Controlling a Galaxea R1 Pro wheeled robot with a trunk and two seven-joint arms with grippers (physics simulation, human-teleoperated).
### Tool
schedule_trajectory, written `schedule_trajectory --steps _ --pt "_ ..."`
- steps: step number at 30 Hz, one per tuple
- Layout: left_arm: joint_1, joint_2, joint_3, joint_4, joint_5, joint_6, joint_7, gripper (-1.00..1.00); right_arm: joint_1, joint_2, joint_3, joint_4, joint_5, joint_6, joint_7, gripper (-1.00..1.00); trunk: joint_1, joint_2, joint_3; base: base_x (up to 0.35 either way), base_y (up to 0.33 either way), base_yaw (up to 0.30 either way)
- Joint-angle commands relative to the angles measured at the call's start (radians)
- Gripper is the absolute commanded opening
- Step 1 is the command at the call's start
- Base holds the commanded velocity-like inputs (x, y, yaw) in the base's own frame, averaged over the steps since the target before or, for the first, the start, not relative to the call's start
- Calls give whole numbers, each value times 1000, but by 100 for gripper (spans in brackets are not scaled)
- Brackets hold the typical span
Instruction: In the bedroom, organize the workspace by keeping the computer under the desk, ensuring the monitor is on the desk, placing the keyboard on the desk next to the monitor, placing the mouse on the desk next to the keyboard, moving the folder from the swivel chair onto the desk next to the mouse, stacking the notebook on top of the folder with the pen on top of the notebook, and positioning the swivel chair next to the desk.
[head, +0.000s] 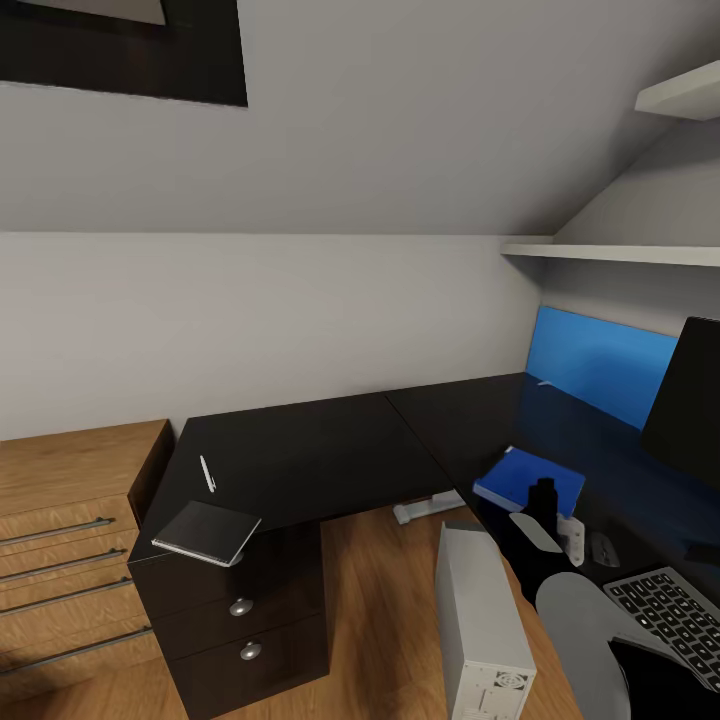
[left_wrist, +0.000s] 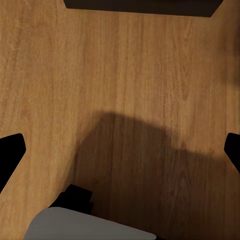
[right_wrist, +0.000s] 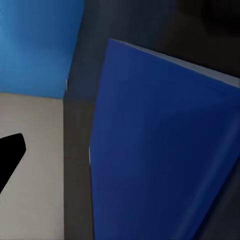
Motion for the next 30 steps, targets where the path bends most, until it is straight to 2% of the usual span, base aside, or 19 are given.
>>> schedule_trajectory --steps 1,8,21,30 --pt "-1 0 -9 0 7 -4 6 100 0 0 0 -1 -5 -2 0 100 0 -1 -1 0 0 0" --pt "-1 1 -8 0 7 -5 5 100 -1 1 0 -1 -6 -2 0 100 0 -1 -1 -12 0 0" --pt "-1 0 -9 0 6 -5 5 100 -1 5 2 1 -7 -2 1 100 0 -1 -1 -209 0 0" --pt "-1 0 -9 0 6 -6 5 100 -1 6 24 1 -7 -2 0 100 0 -1 -1 -129 0 0"
